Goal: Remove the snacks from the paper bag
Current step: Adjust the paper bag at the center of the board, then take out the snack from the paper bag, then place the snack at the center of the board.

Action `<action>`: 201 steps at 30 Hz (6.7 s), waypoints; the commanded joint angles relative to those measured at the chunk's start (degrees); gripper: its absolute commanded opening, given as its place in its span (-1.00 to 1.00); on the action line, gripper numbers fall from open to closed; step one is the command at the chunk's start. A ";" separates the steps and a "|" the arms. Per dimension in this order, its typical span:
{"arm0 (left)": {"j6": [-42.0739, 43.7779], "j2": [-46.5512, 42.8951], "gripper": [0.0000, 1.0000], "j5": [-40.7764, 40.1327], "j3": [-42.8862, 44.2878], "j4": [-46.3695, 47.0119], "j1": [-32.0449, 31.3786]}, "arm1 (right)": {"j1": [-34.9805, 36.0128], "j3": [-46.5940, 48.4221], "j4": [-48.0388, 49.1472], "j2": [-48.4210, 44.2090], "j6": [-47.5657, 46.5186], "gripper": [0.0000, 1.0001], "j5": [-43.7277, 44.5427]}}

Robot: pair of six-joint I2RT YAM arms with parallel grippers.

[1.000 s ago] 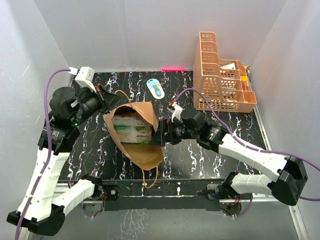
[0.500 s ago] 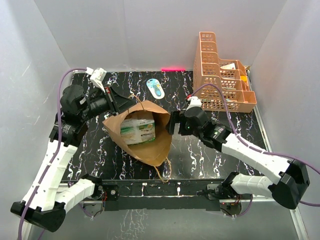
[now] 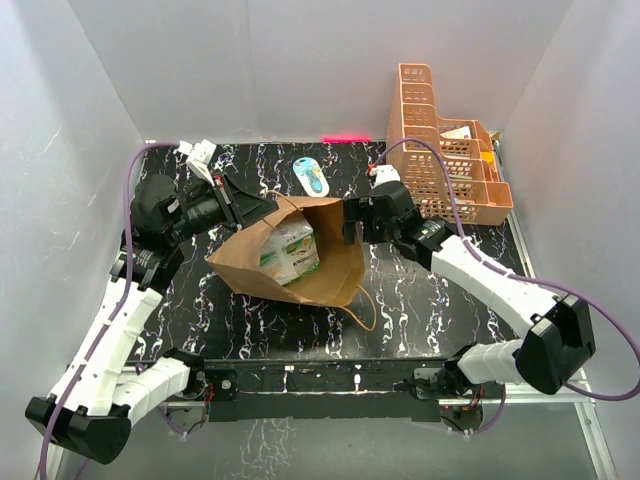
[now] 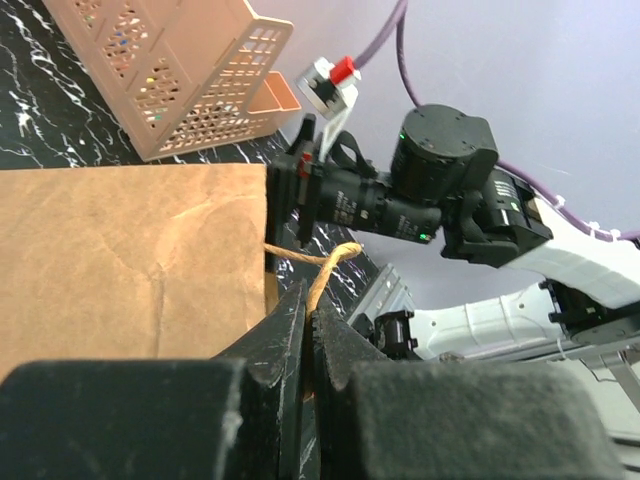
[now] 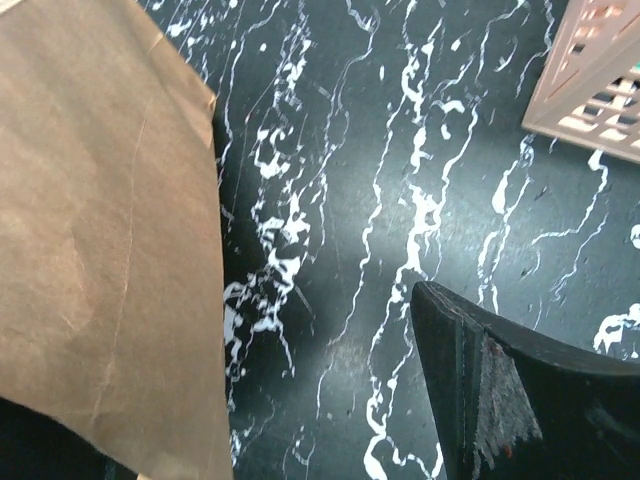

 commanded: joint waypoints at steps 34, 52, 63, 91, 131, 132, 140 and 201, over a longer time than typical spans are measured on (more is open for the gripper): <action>2.57 0.74 -1.00 -8.53 5.80 -6.73 0.02 | 24.08 -1.48 10.06 -10.14 4.12 0.82 5.31; 2.95 0.82 -1.00 -8.65 7.00 -8.87 0.02 | 23.15 -11.13 41.60 1.43 3.93 0.98 16.79; 2.60 1.54 -1.00 -7.81 6.66 -8.66 -0.02 | 16.53 -11.01 49.02 11.06 9.80 0.98 14.77; 3.66 0.22 -1.00 -10.83 6.06 -10.77 0.02 | 15.91 -8.11 51.89 10.26 10.96 -0.65 -14.78; 4.10 -0.76 -1.00 -17.14 5.65 -14.28 0.02 | 15.65 9.94 19.43 -13.53 13.13 -0.82 -0.61; 4.16 -0.87 -1.00 -17.86 5.84 -14.75 0.02 | 15.65 10.84 18.06 -14.12 13.21 -0.81 -0.11; 5.20 -1.13 -1.00 -23.05 5.93 -17.75 0.02 | 15.65 18.09 2.54 -19.61 12.69 -0.85 4.66; 36.77 -11.88 -1.00 -54.06 -10.23 2.21 -17.64 | 16.02 -13.33 -15.55 -7.79 -45.10 0.43 18.84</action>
